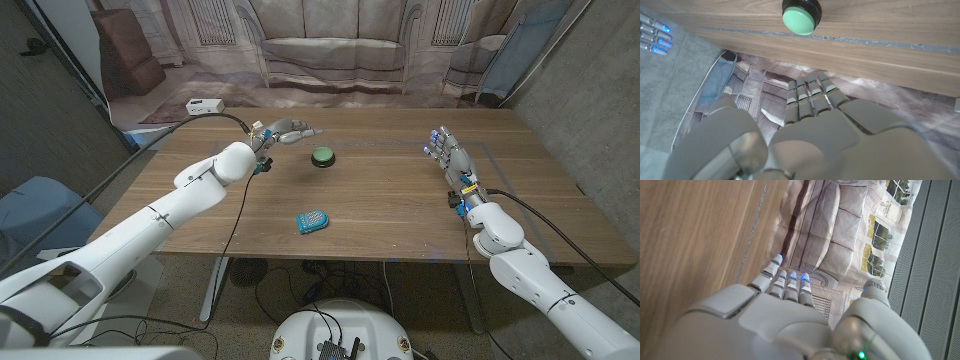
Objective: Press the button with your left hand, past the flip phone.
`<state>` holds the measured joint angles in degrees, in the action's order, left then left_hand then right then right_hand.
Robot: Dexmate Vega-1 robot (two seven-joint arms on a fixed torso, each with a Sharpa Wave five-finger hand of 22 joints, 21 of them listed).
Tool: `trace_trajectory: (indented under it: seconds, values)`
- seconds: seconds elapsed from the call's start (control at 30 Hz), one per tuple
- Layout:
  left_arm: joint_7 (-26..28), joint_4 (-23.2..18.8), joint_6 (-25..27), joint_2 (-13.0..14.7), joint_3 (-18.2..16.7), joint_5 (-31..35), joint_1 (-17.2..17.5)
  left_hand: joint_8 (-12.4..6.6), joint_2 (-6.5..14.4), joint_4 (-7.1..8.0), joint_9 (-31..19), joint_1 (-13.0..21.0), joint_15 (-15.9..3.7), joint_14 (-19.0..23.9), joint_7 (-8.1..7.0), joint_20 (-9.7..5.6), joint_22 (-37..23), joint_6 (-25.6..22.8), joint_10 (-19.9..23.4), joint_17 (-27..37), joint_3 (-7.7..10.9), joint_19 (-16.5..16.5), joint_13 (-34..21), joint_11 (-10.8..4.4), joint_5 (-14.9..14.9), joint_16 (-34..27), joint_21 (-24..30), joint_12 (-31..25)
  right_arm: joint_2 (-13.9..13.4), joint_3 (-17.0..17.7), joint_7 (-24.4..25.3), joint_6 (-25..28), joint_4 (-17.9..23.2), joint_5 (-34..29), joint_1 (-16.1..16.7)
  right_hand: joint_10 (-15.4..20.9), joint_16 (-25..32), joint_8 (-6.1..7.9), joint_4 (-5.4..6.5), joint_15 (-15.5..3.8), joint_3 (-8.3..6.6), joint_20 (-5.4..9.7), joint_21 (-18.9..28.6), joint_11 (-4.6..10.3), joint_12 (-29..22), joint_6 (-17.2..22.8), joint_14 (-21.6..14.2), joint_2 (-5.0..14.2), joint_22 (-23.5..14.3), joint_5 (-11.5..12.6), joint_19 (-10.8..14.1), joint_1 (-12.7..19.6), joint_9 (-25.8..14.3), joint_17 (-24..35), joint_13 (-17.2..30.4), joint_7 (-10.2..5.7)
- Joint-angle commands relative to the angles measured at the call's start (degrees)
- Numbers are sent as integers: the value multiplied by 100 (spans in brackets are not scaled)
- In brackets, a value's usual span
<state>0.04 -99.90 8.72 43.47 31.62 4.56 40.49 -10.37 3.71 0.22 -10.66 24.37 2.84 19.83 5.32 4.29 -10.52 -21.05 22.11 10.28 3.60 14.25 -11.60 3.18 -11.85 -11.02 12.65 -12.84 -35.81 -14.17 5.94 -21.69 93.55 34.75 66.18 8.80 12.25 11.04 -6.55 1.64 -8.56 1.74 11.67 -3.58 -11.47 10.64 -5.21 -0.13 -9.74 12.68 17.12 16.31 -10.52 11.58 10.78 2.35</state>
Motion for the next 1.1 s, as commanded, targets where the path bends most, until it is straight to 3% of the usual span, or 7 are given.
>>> trace_trajectory:
  seconds: [0.03,0.67,0.9,1.1]
  values:
    - [232,38,-510,88,-342,-745,356,-25,56,-18,-1,-24,40,8,24,12,-18,33,3,9,4,31,-10,15,4,12,-17,25,62,-32,-96,-116,-144,12,-71,48,-9,4,-14,5,8,-5,-21,-12,19,22,-72,12,-7,-1,40,12,-12,17,15,-5]
    - [127,413,-1571,54,-729,-1810,787,-10,69,-13,1,-48,61,-66,35,9,-21,141,-85,13,-8,-17,-12,66,12,31,-41,61,108,-100,-326,-255,-406,52,-234,70,-13,-6,-39,-23,38,2,-21,29,14,-11,-95,-48,-6,-6,74,17,-11,9,15,-15]
    - [245,744,-2130,-153,-848,-2035,871,-28,68,-10,1,-59,49,-57,21,16,-22,118,-55,14,-14,5,-13,37,15,23,-34,49,131,-118,-365,-297,-491,43,-312,135,0,9,-48,-66,49,24,-19,79,-6,23,-145,-67,-6,-6,99,21,-11,5,14,-54]
    - [-205,1091,-2616,-323,-918,-2647,888,-33,61,-10,2,-71,43,-60,9,12,-22,120,-47,14,-24,14,-14,41,19,22,-33,46,135,-108,-347,-320,-496,30,-339,134,-1,-1,-51,-77,57,23,-23,96,-2,-2,-151,-77,-7,-5,101,19,-11,3,14,-69]
